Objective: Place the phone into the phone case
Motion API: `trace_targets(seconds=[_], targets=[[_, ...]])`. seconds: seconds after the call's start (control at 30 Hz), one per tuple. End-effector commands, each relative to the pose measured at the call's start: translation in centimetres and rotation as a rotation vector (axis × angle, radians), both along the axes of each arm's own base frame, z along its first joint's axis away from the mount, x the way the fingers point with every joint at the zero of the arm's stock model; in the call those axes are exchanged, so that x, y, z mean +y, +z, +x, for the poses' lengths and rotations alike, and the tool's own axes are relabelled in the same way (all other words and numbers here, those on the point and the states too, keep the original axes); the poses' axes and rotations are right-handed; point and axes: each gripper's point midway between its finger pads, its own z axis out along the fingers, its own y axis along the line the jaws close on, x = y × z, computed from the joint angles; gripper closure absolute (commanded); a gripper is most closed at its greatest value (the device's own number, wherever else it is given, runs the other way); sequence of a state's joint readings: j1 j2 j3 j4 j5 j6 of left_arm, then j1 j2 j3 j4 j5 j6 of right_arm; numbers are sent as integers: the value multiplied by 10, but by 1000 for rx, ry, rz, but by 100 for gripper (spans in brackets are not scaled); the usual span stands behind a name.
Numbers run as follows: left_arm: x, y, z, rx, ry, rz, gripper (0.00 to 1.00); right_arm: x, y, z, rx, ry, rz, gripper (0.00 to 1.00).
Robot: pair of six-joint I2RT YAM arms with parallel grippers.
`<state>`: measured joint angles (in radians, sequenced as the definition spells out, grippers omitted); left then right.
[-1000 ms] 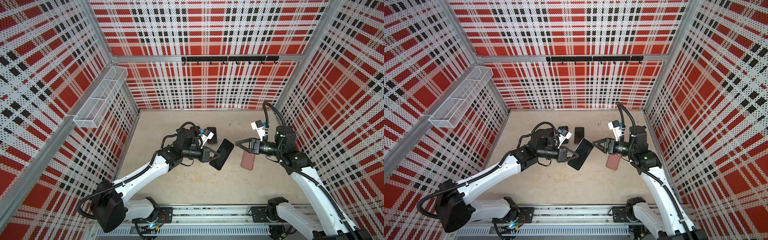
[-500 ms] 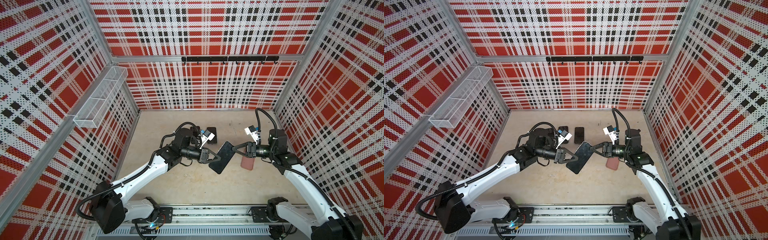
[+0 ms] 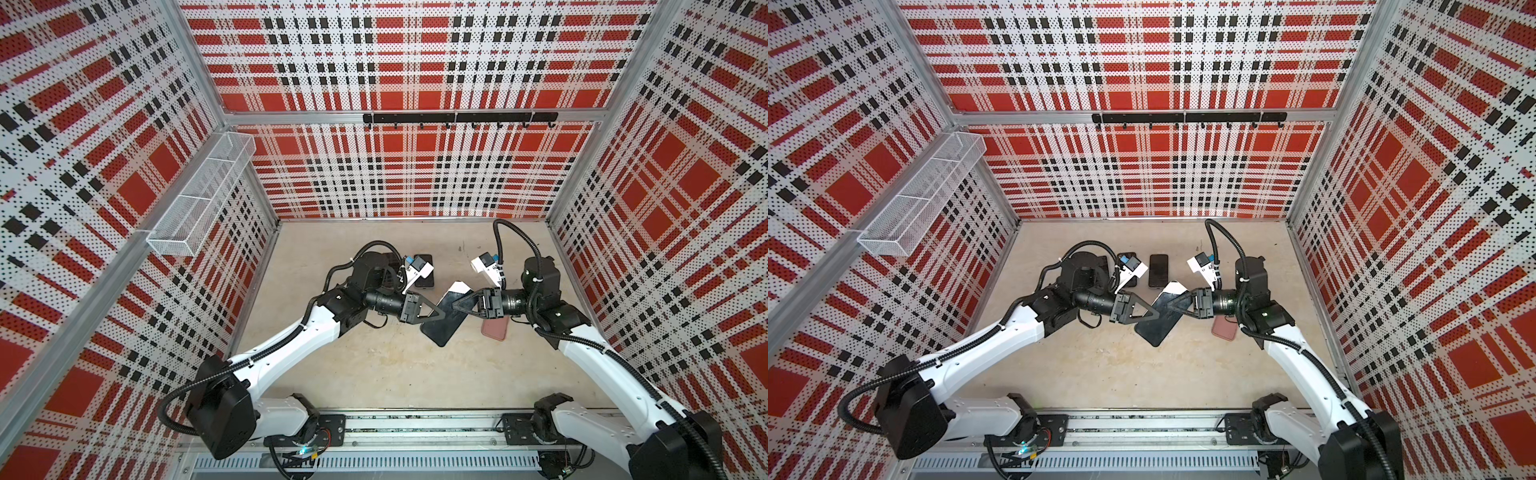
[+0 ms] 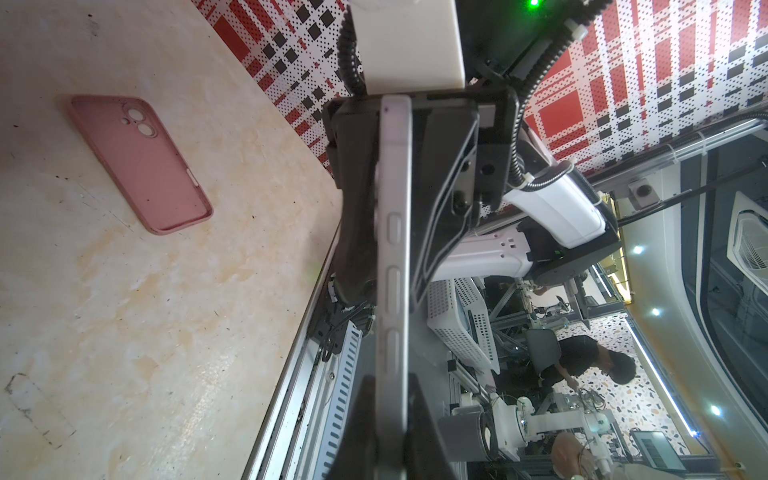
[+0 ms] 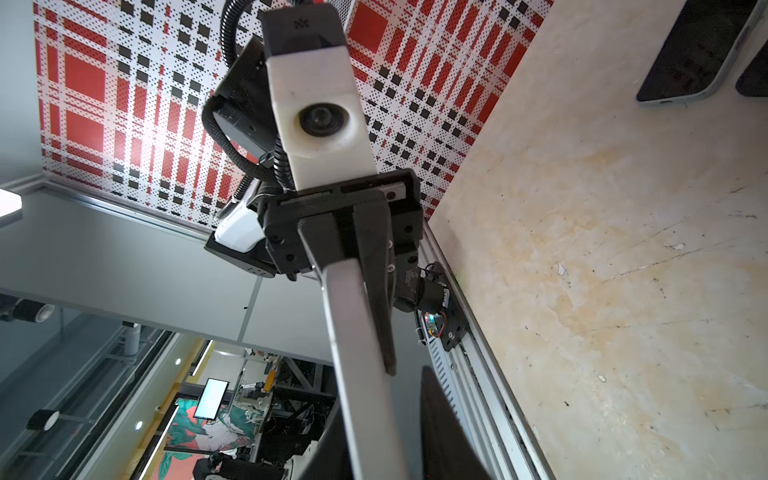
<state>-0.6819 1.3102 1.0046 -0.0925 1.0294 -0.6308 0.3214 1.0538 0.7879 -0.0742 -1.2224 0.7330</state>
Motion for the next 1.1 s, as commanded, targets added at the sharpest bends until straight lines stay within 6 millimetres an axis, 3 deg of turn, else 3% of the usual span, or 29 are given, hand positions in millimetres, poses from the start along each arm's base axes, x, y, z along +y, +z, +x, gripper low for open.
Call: trace_targets(seconds=[0.0, 0.2, 0.27, 0.6, 0.7, 0.9, 1.07], targets=[[-4, 31, -4, -59, -46, -80, 100, 3, 13, 1, -60, 17, 34, 86], [-6, 32, -3, -50, -43, -85, 100, 3, 19, 1, -61, 14, 56, 95], [-6, 33, -1, -48, -33, -87, 95, 3, 20, 4, -54, -4, 63, 96], [3, 46, 26, -96, 192, -139, 42, -6, 39, 41, 2, -270, 120, 100], [14, 52, 34, -108, 323, -183, 34, -15, 50, 49, -6, -372, 155, 100], [28, 57, 43, -49, 506, -309, 35, -28, 69, 52, -64, -478, 231, 100], [18, 60, 40, -3, 525, -381, 43, -33, 73, 55, -67, -512, 306, 100]])
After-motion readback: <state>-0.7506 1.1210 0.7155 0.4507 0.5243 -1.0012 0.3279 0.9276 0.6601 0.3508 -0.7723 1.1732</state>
